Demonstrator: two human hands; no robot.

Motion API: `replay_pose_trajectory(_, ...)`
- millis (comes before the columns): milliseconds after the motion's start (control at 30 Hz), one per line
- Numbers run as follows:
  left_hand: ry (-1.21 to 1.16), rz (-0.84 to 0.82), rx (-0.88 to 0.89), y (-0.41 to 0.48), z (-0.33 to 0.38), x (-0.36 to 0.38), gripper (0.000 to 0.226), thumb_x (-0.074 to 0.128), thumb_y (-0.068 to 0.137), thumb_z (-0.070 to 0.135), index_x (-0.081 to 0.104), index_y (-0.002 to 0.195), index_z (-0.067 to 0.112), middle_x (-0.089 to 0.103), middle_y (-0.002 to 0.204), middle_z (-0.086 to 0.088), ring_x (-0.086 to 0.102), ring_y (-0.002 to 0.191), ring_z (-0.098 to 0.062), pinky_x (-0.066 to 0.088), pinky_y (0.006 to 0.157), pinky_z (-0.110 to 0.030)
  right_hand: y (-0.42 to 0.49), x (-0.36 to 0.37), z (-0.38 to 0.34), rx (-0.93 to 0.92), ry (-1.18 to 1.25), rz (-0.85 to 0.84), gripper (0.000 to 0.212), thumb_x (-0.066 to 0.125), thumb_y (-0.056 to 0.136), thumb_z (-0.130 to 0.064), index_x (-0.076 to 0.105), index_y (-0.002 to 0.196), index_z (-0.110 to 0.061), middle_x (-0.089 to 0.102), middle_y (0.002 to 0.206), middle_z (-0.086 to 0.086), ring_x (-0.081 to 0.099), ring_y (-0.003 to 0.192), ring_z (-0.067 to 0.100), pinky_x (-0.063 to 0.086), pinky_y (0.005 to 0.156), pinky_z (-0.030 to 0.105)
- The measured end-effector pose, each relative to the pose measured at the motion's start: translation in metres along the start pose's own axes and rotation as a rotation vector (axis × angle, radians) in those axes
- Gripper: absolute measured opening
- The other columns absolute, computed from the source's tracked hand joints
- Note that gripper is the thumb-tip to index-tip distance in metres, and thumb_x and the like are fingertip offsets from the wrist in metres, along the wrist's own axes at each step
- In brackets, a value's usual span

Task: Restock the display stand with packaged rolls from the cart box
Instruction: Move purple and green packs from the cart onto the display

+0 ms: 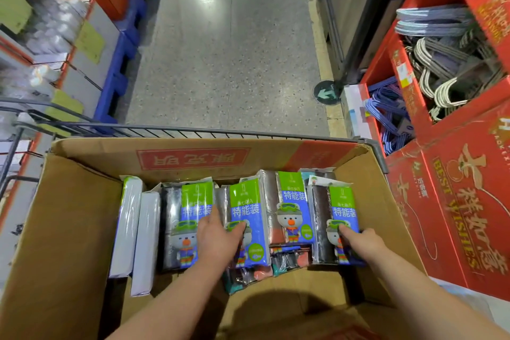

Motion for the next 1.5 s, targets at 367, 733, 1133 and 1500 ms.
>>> replay_pose_trajectory(367, -0.01, -0.122, -0.151, 0.02, 0.009, 0.0, 0.064, 0.078, 0.069, 0.047, 0.057, 0.112, 0.005, 0.062, 0.112, -0.013, 0.06, 0.104, -0.031, 0.052, 0.089, -0.041, -0.021, -0.019, -0.001, -0.066, 0.115, 0.118, 0.059, 0.075, 0.076, -0.042, 0.049, 0.106, 0.001, 0.062, 0.108, 0.021, 0.059, 0.093, 0.033, 0.042, 0.073, 0.035)
replay_pose_trajectory(733, -0.393, -0.235, -0.13, -0.002, 0.011, 0.004, 0.095, 0.087, 0.062, 0.035, 0.031, 0.136, 0.012, 0.057, 0.124, -0.009, 0.062, 0.099, -0.026, 0.051, 0.093, -0.039, -0.04, -0.01, -0.011, -0.051, 0.504, -0.038, 0.036, 0.077, 0.078, -0.016, 0.05, 0.101, -0.011, 0.067, 0.1, 0.017, 0.069, 0.082, 0.035, 0.058, 0.075, 0.051)
replay_pose_trajectory(1133, -0.675, -0.296, -0.089, -0.031, 0.024, -0.007, 0.046, 0.074, 0.076, 0.005, 0.049, 0.114, 0.002, 0.063, 0.107, -0.027, 0.067, 0.084, -0.037, 0.058, 0.07, -0.052, -0.096, -0.035, -0.002, -0.182, 0.418, -0.001, 0.029, 0.074, 0.078, -0.008, 0.048, 0.086, -0.018, 0.063, 0.092, 0.01, 0.065, 0.082, 0.03, 0.056, 0.072, 0.039)
replay_pose_trajectory(1500, -0.758, -0.468, 0.188, -0.161, 0.096, 0.032, 0.019, 0.06, 0.082, -0.008, 0.058, 0.101, -0.007, 0.068, 0.08, -0.025, 0.067, 0.056, -0.031, 0.056, 0.048, -0.038, -0.184, -0.126, 0.105, -0.276, 0.674, 0.186, 0.025, 0.073, 0.077, -0.004, 0.055, 0.092, -0.011, 0.068, 0.089, 0.012, 0.066, 0.076, 0.026, 0.058, 0.073, 0.042)
Point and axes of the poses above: each hand's wrist, its own y-axis towards the middle knuckle, its own x-axis out of the palm, z = x × y, the point moved 1 cm from there along y, towards the middle knuckle
